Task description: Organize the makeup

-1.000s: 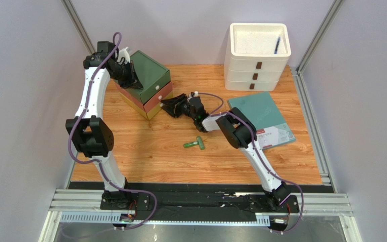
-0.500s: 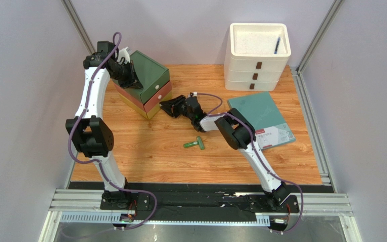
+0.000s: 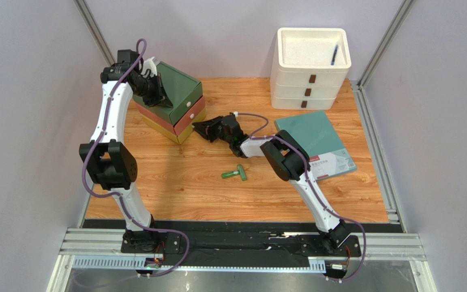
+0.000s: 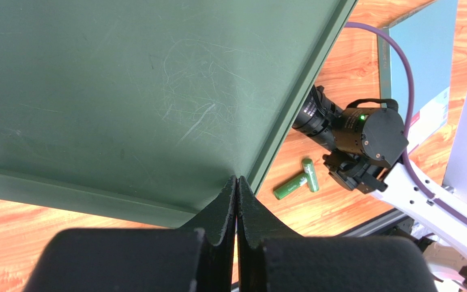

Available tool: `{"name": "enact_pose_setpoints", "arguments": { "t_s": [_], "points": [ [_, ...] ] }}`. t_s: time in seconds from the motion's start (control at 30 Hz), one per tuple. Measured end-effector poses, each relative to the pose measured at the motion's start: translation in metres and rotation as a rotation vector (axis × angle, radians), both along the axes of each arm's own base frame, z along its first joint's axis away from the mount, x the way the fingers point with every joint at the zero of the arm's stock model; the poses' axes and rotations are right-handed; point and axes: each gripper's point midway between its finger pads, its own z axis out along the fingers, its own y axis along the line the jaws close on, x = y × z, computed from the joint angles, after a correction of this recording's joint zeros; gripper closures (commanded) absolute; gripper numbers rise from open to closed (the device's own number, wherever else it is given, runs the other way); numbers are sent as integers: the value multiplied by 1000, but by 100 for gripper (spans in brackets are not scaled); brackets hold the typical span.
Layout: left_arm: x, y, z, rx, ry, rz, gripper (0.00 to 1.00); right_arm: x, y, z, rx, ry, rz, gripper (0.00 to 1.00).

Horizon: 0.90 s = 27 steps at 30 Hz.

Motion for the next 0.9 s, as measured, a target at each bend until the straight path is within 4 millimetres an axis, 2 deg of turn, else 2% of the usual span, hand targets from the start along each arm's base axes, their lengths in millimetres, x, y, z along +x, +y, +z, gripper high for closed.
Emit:
{"name": "enact_pose_setpoints", "arguments": {
  "t_s": [0.33, 0.73, 0.87, 0.9],
  "points": [
    [0, 0, 0, 0, 0, 0, 100, 0, -14, 2, -131, 3, 25, 83],
    [0, 0, 0, 0, 1, 0, 100, -19, -51, 0, -305, 9, 82, 82],
    [0, 0, 0, 0, 2, 0, 100, -27, -65, 0, -373, -14, 107, 71],
    [0, 0, 0, 0, 2, 0, 100, -28, -68, 0, -392, -25, 116, 65]
  ]
}}
